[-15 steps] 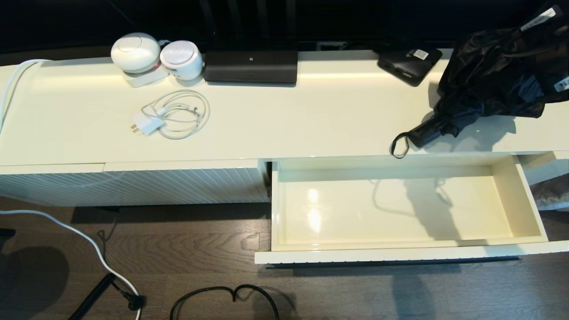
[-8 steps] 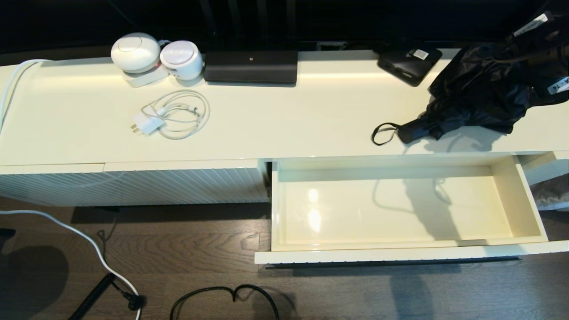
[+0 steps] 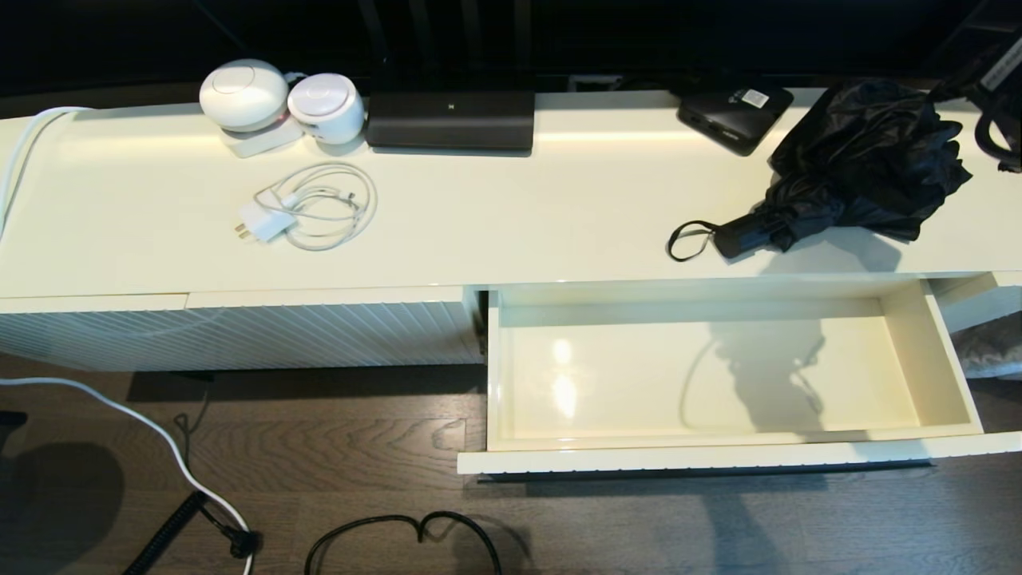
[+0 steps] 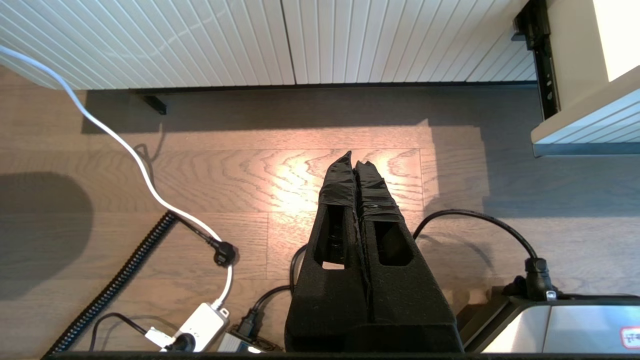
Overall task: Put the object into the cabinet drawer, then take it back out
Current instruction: Close the drawer
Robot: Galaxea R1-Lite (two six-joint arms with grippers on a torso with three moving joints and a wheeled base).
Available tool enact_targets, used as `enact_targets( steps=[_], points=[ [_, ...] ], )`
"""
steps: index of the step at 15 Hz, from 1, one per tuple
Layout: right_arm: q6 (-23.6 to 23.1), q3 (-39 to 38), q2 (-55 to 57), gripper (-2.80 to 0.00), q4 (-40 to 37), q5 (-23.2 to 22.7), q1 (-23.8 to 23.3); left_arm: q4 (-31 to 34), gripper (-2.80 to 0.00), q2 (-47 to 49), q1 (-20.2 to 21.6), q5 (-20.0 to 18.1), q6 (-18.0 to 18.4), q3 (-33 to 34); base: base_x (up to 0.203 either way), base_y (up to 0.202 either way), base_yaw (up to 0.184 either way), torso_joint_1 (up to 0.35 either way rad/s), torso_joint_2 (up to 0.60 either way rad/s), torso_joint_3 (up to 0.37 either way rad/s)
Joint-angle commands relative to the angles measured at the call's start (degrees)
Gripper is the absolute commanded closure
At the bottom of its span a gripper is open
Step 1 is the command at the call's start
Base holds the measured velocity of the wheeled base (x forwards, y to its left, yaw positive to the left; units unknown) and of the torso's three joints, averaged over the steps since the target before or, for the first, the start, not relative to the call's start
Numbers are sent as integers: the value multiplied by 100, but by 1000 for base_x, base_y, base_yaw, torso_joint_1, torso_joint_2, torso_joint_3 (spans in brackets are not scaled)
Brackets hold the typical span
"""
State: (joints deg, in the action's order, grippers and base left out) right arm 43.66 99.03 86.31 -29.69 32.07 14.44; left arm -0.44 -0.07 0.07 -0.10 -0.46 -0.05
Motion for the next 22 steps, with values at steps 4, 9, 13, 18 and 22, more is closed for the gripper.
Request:
enact_targets(
  steps=[4,9,13,18,22],
  points=[
    [-3096,-1916,-1392,-280,22,-40,514,0,0,-2,1,1,-5,3,0,0,0,0,0,0],
    [-5974,-2588,-2167,-280,28,-360,531,0,0,-3,1,1,-1,-2,0,0,0,0,0,0],
    [-9096,-3353,-2979,0,24,-849,757,0,0,-2,1,1,-5,1,0,0,0,0,0,0],
    [-11639,-5052,-4024,0,40,-1727,960,0,0,-10,1,1,-7,2,0,0,0,0,0,0],
    [-11768,-5404,-3654,0,157,-2027,1011,0,0,-10,1,1,2,5,0,0,0,0,0,0]
  ],
)
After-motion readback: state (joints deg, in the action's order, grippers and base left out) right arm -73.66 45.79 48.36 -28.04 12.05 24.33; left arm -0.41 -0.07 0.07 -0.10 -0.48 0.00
